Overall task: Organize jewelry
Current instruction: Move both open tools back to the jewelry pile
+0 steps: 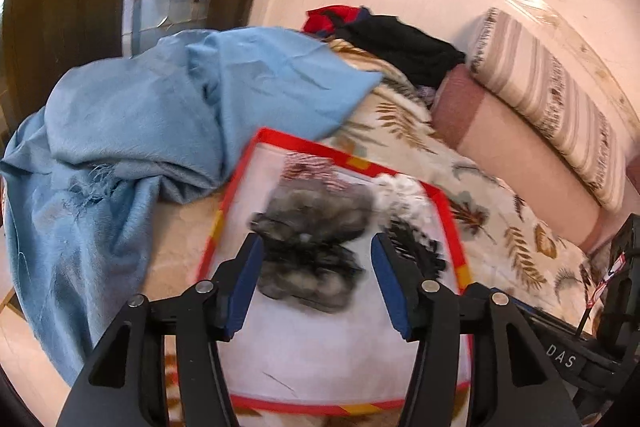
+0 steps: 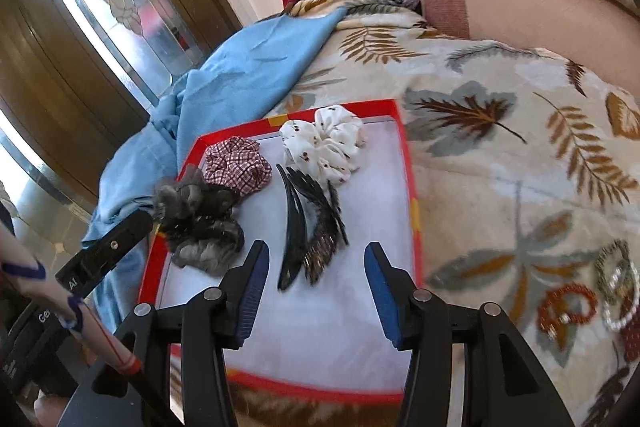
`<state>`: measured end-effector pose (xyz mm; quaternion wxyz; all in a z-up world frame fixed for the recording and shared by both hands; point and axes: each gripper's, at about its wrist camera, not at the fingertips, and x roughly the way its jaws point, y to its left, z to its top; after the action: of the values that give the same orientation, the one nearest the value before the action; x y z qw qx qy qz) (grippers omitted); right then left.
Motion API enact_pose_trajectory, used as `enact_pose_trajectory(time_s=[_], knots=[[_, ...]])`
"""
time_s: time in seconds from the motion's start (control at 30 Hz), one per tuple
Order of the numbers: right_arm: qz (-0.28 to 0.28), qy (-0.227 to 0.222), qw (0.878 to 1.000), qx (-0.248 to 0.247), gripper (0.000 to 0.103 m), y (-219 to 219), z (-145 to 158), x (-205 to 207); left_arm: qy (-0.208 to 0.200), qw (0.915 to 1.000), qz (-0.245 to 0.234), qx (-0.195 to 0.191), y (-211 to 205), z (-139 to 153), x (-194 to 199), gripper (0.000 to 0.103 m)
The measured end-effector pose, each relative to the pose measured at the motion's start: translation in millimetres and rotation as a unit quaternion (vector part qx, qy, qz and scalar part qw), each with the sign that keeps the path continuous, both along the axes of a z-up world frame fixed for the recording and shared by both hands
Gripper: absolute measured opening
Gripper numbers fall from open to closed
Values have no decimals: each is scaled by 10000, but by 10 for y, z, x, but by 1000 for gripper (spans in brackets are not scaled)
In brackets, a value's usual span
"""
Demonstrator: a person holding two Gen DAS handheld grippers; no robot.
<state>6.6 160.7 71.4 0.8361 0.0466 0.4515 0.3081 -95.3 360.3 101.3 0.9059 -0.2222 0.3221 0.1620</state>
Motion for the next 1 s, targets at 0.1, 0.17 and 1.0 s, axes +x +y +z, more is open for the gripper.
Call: enact_pose_trajectory(time_s=[0.1, 0.17, 1.0], knots=[[-98, 4, 9999, 98, 54, -246, 30, -116, -46, 9993, -355, 95, -322, 70, 4, 56], [-202, -15, 9997, 153, 54, -439, 41, -196, -32, 9979, -617, 174, -552, 77, 28, 56], [-2838, 281, 9585, 48, 66, -3138, -441, -242, 1382, 9446, -2958, 338, -2654, -808, 1087, 57]])
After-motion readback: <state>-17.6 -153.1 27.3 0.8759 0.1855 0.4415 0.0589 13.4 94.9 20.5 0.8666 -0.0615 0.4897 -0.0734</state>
